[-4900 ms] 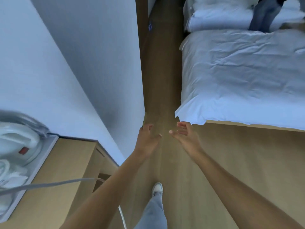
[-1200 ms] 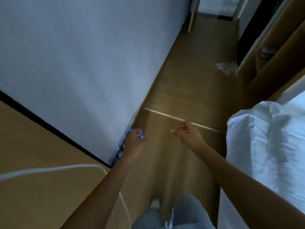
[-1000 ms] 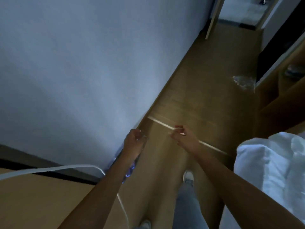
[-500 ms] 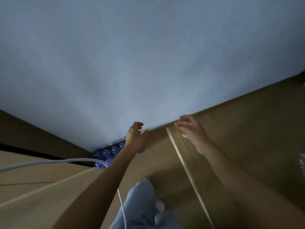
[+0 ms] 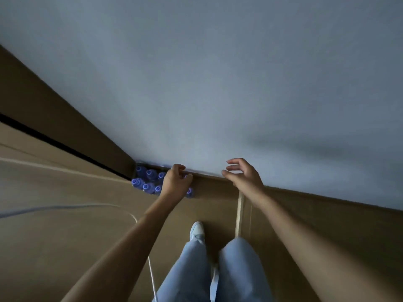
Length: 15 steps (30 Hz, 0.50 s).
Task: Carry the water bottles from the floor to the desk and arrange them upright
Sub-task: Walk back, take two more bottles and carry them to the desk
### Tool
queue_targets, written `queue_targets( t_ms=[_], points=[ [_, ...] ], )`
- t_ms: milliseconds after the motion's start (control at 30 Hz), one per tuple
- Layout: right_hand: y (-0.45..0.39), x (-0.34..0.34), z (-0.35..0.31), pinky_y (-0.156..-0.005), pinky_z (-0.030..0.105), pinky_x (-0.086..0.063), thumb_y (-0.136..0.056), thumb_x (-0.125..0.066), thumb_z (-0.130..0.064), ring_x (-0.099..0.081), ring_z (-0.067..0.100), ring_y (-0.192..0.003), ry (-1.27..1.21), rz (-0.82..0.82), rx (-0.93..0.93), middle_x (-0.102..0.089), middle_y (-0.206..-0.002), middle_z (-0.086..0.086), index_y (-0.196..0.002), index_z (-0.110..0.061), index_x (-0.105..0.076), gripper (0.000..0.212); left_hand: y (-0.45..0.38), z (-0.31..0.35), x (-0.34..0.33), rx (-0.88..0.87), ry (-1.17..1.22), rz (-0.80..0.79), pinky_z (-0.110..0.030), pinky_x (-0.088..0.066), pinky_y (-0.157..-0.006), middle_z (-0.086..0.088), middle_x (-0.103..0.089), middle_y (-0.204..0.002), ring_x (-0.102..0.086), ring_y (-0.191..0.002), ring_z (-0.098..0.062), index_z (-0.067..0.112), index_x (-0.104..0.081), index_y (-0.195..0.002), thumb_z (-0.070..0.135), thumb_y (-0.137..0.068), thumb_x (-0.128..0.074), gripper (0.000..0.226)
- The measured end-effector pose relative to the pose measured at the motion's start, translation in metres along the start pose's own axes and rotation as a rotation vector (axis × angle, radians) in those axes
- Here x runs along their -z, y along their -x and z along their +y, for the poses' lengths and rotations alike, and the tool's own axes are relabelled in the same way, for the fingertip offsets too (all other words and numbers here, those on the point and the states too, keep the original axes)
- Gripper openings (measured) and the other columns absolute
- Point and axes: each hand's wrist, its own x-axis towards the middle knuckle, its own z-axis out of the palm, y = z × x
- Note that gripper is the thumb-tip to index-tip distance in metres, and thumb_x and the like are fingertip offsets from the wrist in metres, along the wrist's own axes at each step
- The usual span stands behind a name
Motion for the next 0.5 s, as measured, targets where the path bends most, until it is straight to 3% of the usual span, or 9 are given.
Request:
queue_targets(
  t_ms=[67, 200, 333, 500],
  points=[
    [-0.016, -0.01, -0.006, -0.085, 0.028, -0.051, -0.084, -0.074, -0.025, -0.065, 0.011, -0.093, 0.053, -0.073, 0.021, -0.067, -0.108, -0.003, -0.111, -0.02, -0.063, 0.03, -0.002, -0.008, 0.001, 0.045, 0.021, 0.073, -0.028, -0.045, -0.077, -0.004, -0.061, -0.104, -0.057, -0.09, -0.018, 0.007, -0.057, -0.115, 0.016, -0.085, -0.065, 0.032],
    [-0.048, -0.03, -0.005, -0.072, 0.008, -0.044, -0.085, -0.072, -0.018, -0.061, 0.007, -0.084, 0.186, -0.232, 0.09, -0.065, -0.108, 0.001, -0.115, -0.013, -0.061, 0.032, -0.01, -0.034, -0.005, 0.181, 0.083, 0.209, -0.03, -0.045, -0.083, -0.002, -0.06, -0.106, -0.058, -0.095, -0.02, 0.009, -0.058, -0.117, 0.018, -0.087, -0.063, 0.032],
    [-0.091, -0.051, 0.02, -0.083, 0.02, -0.047, -0.085, -0.072, -0.018, -0.063, 0.016, -0.097, 0.286, -0.334, 0.113, -0.062, -0.113, -0.001, -0.118, -0.014, -0.059, 0.036, -0.023, -0.078, -0.034, 0.307, 0.175, 0.313, -0.031, -0.046, -0.082, -0.006, -0.063, -0.104, -0.061, -0.097, -0.025, 0.01, -0.06, -0.107, 0.015, -0.086, -0.061, 0.021],
    [-0.156, -0.09, 0.087, -0.087, 0.024, -0.046, -0.085, -0.072, -0.017, -0.061, 0.017, -0.101, 0.413, -0.455, 0.176, -0.061, -0.119, 0.0, -0.119, -0.015, -0.057, 0.038, -0.058, -0.149, -0.097, 0.363, 0.231, 0.368, -0.03, -0.047, -0.079, -0.005, -0.06, -0.105, -0.061, -0.096, -0.024, 0.01, -0.059, -0.111, 0.012, -0.087, -0.059, 0.024]
  ],
)
